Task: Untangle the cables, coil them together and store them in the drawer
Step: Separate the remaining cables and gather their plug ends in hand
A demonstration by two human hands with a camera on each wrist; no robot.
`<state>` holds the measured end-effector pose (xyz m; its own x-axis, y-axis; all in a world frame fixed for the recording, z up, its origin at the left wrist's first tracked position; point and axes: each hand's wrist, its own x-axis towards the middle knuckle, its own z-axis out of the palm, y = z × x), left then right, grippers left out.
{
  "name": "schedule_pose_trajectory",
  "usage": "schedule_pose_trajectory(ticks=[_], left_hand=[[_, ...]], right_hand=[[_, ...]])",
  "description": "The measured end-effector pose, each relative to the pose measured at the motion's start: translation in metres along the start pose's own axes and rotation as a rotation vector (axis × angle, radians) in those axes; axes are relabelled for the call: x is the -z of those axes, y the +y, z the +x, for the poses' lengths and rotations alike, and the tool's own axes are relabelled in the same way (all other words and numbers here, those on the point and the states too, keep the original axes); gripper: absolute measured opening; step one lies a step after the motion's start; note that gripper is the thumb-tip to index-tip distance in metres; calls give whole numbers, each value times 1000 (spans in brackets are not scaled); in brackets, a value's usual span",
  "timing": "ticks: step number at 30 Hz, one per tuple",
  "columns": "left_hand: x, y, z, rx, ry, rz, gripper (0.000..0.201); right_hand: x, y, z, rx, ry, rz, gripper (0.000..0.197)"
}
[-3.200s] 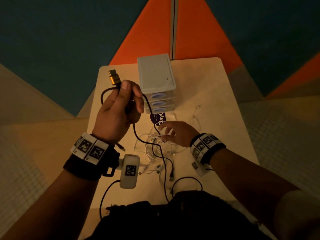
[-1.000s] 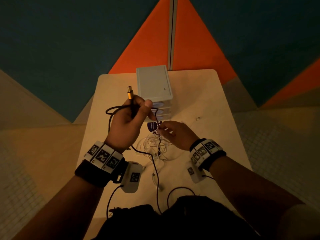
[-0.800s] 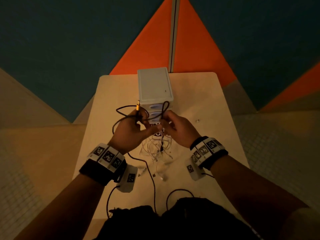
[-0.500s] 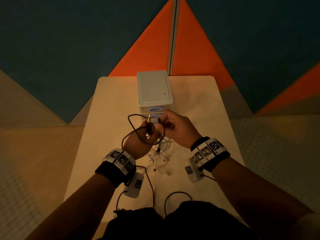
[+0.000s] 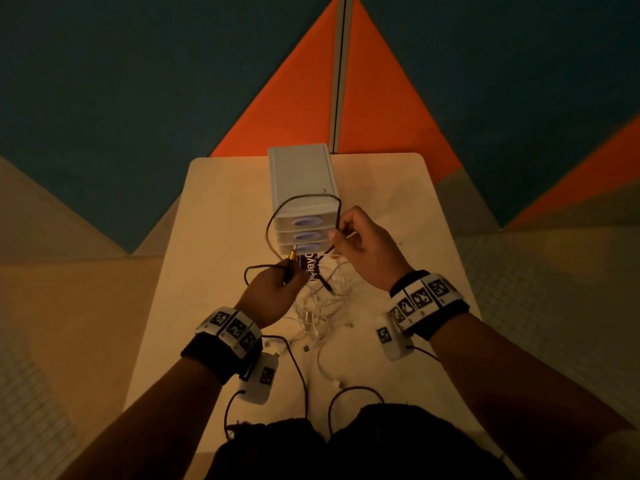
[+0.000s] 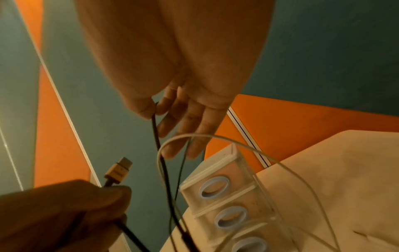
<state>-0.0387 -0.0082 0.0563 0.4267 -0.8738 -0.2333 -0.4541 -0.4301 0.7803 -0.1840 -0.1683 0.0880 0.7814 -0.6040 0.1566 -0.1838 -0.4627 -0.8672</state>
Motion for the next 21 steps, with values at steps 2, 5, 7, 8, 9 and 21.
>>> schedule_pose_trajectory(ticks=[2,5,7,8,9,21], left_hand=[[6,4,1,-62,74,-96,47],[13,13,3,-128,164,-134,39],[18,16,4,-142,217,-131,31],[20,18,3,-154,242,-109,29],[22,20,2,-168,264,-74,28],[26,54,-7,-273,146,156,33]], right_hand=[[2,-4,2,73,1,-69,14],[2,-10,5,115,-29,-84,12],[2,-14,6,109,-26,-13,11],[4,-16,6,115,-9,27,11],[5,-19,6,117,6,71,10],[10,-53,-3,94,-122,318,15]])
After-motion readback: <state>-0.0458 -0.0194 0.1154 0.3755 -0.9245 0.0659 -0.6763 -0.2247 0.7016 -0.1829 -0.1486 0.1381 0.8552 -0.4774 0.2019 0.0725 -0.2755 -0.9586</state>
